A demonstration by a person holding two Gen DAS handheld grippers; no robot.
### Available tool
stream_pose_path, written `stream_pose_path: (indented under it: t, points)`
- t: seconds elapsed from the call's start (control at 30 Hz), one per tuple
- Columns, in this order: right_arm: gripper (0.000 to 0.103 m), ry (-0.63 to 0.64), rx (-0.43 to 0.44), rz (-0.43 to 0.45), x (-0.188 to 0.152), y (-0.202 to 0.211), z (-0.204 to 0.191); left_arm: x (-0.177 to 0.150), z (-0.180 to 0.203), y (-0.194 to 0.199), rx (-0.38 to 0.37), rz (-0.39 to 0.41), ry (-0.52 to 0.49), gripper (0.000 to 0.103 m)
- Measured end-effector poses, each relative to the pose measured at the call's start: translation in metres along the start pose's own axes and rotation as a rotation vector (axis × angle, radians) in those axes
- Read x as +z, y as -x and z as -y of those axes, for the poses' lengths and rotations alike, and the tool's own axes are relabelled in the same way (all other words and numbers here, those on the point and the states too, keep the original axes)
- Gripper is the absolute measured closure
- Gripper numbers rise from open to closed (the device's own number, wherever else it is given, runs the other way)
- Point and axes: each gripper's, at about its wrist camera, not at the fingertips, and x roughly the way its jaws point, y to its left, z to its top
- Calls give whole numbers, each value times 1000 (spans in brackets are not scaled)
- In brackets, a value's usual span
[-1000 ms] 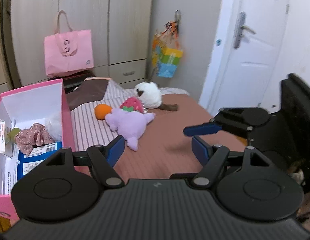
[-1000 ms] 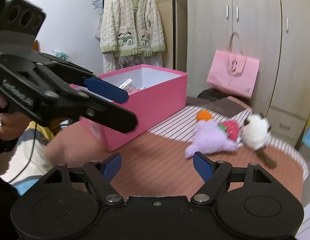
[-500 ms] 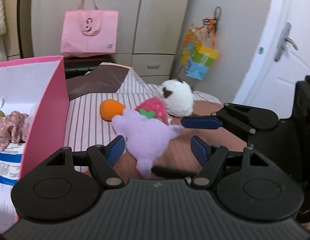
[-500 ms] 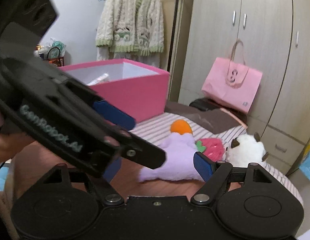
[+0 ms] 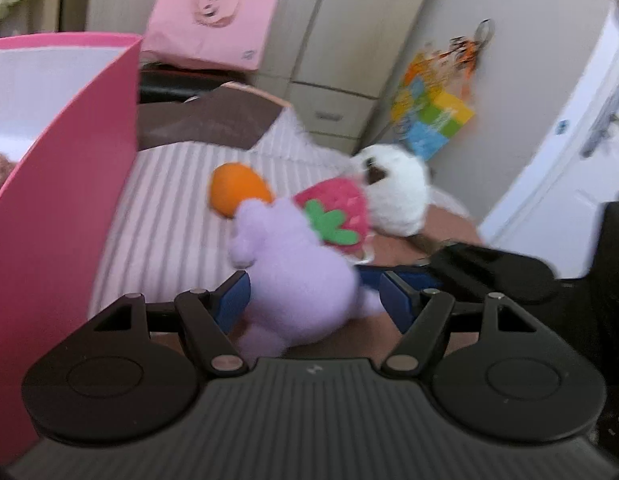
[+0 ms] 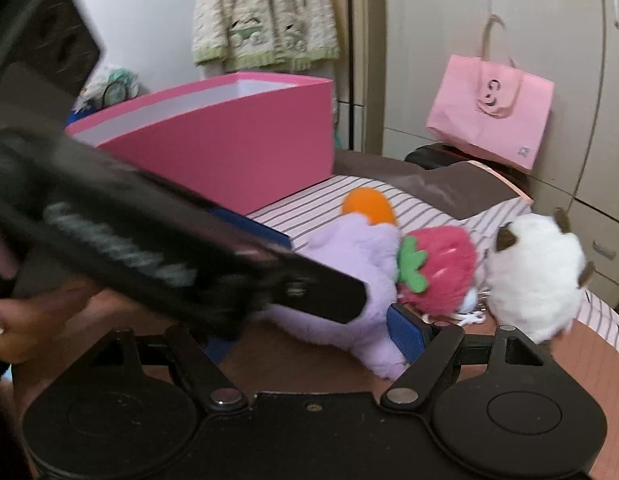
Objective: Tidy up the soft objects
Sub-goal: 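Move both grippers to the purple plush toy and close them on it, then lift the purple plush with both grippers and carry it over the pink box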
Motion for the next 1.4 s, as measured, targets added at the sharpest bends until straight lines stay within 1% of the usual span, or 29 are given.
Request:
stream_pose_path:
  t: [0.03,0.1,0.23,0.3,0.33,0.43,0.53,0.83,1.07,1.2,1.4]
  points:
    - [19,12,-12,-1,0,-1,-2,-1,-1,-2,20,-2,-3,33]
    - [18,20,-21,-7,1,-3,-3,-2,-4,-4,24,-7,5,32]
    - [17,52,-39,-20,5,-13,-3,-2,-11,-7,31,-15,26,32]
    - [17,59,-43,-23,7,-19,-2,-3,-14,-9,29,-28,39,35]
    - [17,50,-37,-21,8,-21,0,-4,-14,-10,22,-34,39,45]
    - [15,-40,-7,-28,8,-25,4,-7,-12,-11,19,-32,32,49]
    - [16,-57,-21,-16,4,-26,1,-9,-11,-9,12,-37,17,50]
    - [30,-103,-71,-16,-3,-14,-11,-17,-8,4,-7,-71,9,51]
    - [30,-132,-83,-13,-14,2,-31,-30,-3,20,-27,-111,-24,51]
    - [30,-135,-81,-7,-17,8,-41,-37,-2,32,-29,-110,-30,51]
    - [30,-58,-121,1,-17,15,-62,-44,-3,47,-34,-103,-34,51]
